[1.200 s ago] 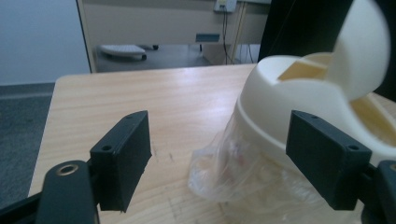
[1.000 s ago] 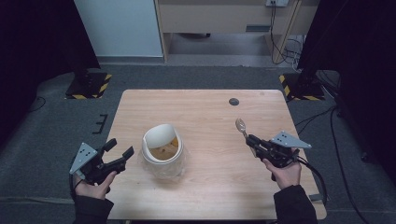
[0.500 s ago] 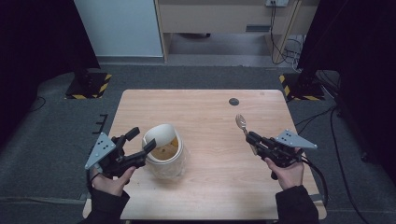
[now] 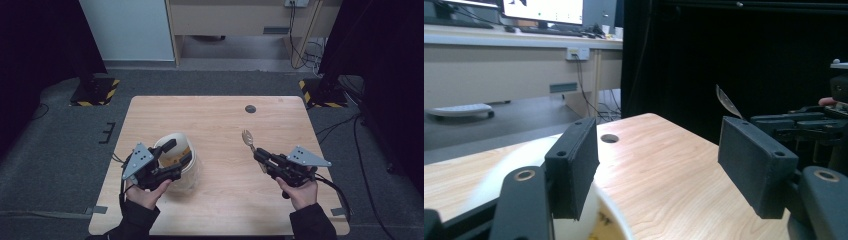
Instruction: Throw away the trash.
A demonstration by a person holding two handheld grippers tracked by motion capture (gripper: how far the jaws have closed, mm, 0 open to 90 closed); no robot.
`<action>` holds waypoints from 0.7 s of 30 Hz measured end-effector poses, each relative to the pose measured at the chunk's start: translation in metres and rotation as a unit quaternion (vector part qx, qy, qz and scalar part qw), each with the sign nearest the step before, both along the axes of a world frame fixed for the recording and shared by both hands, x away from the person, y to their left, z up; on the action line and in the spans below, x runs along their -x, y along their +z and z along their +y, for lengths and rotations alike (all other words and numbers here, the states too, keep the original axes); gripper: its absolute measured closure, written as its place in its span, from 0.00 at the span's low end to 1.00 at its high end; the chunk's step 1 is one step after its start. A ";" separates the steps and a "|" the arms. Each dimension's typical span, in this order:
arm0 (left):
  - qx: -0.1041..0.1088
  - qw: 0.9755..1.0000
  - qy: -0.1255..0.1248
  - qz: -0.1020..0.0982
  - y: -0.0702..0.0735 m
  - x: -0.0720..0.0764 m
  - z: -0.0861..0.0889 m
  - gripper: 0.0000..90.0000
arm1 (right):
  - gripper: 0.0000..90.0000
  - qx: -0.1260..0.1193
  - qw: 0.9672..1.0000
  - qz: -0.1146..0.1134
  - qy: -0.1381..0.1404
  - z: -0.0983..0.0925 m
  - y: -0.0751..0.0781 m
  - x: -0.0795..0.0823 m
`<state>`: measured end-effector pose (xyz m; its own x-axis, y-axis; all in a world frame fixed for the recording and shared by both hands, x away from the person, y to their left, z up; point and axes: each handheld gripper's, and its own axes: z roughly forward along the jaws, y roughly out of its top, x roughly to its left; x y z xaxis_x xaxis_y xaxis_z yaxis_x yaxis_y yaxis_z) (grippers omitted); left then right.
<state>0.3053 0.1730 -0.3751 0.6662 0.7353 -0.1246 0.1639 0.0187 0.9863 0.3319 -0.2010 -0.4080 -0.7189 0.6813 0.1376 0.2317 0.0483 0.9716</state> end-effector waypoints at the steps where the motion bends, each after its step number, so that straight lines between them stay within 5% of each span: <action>1: -0.001 1.000 -0.002 0.002 -0.001 -0.001 -0.004 0.36 | 0.89 0.003 1.000 0.001 0.003 0.001 -0.001 0.001; 21: 0.016 0.999 -0.030 0.032 -0.016 -0.020 -0.070 0.45 | 0.89 0.024 0.999 -0.001 0.033 0.012 -0.012 0.008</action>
<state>0.3258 0.1026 -0.3908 0.6989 0.6894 -0.1903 0.2278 0.0377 0.9730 0.3236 -0.1886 -0.4200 -0.7631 0.6378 0.1045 0.2239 0.1093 0.9685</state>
